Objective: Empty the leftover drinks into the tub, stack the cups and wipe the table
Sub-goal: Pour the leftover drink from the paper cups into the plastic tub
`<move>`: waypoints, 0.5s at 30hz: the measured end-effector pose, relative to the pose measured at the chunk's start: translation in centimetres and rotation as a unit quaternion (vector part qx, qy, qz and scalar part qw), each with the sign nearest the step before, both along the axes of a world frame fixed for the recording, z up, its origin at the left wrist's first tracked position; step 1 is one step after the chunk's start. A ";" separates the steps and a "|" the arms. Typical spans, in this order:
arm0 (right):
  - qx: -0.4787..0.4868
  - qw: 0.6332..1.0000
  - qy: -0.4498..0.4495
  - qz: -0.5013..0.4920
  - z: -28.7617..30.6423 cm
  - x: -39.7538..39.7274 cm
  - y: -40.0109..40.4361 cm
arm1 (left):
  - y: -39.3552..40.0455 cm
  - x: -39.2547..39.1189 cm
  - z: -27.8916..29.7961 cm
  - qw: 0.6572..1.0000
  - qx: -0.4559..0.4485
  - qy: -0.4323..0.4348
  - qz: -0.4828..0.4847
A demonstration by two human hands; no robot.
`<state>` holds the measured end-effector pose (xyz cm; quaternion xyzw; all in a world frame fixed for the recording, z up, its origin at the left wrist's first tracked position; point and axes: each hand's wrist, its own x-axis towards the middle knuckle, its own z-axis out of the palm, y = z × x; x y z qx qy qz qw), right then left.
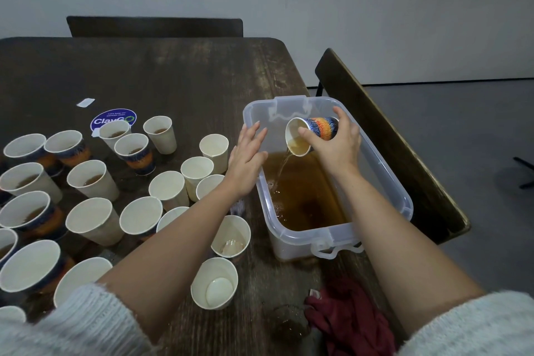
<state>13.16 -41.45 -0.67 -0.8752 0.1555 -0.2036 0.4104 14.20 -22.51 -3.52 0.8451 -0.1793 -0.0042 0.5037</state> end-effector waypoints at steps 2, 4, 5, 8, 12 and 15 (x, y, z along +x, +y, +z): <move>-0.003 1.000 -0.003 0.002 0.0 0.0 0.0 | 0.0 0.0 0.0 1.000 0.000 0.001 0.001; -0.007 1.000 -0.006 0.004 0.0 -0.1 0.0 | 0.0 0.0 -0.1 1.000 0.000 0.001 0.001; -0.008 1.000 -0.008 0.004 0.0 -0.1 0.0 | 0.0 0.0 -0.1 1.000 -0.001 0.000 0.001; -0.014 1.000 -0.013 0.003 0.0 -0.1 0.0 | 0.0 0.0 0.0 1.000 -0.001 0.001 0.001; -0.017 1.000 -0.016 0.005 0.1 -0.1 0.0 | 0.0 0.0 0.0 1.000 -0.001 0.001 0.001; -0.024 1.000 -0.019 0.006 0.1 -0.1 0.1 | 0.0 0.0 0.0 1.000 -0.004 0.002 0.000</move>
